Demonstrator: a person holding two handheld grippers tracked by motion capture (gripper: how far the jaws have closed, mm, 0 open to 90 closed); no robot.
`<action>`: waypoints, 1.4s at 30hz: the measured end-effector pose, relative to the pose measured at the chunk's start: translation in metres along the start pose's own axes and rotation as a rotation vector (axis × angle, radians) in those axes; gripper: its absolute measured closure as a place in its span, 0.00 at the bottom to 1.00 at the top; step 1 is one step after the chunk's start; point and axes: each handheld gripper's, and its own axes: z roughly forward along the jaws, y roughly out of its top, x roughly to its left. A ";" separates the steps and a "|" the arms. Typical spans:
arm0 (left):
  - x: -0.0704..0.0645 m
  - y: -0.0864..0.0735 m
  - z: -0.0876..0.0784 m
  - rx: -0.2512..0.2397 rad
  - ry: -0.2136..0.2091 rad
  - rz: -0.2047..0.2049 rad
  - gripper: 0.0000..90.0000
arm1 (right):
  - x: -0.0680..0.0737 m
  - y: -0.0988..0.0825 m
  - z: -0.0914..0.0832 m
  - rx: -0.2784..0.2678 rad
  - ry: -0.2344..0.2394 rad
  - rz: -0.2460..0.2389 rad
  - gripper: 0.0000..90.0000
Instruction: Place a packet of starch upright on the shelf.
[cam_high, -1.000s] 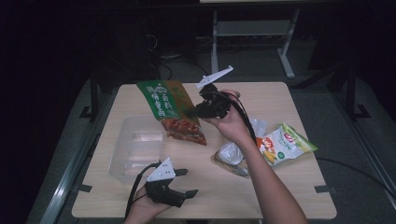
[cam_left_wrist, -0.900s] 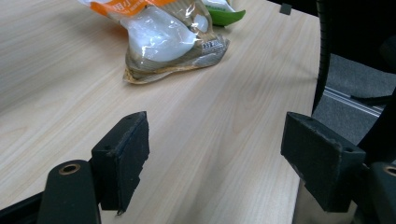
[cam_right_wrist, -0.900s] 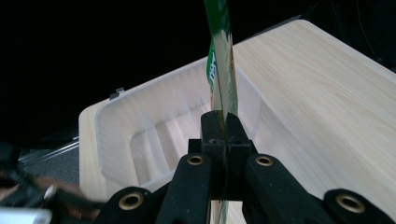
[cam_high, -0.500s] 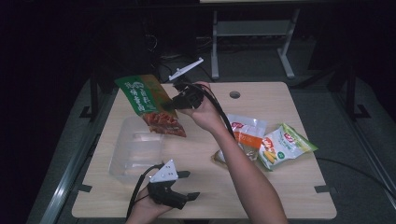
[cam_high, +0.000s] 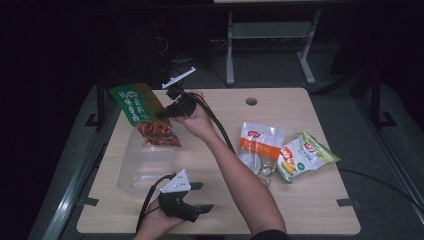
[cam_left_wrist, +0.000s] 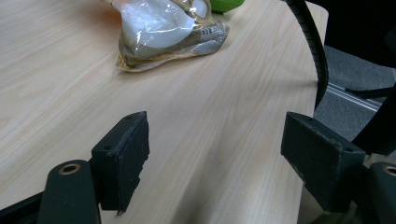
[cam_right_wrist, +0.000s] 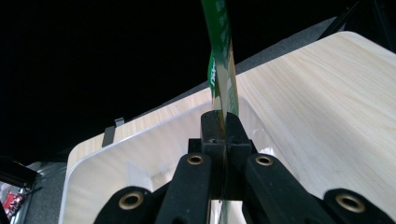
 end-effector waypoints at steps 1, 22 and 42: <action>0.000 0.000 0.000 0.005 0.000 0.008 0.26 | -0.002 -0.001 0.005 -0.002 0.008 0.008 1.00; 0.002 -0.001 0.003 0.007 -0.005 -0.016 0.26 | -0.022 -0.021 0.030 0.082 -0.027 0.040 0.87; 0.002 0.001 0.003 0.007 0.010 -0.014 0.26 | -0.015 -0.019 0.040 0.105 -0.028 0.028 1.00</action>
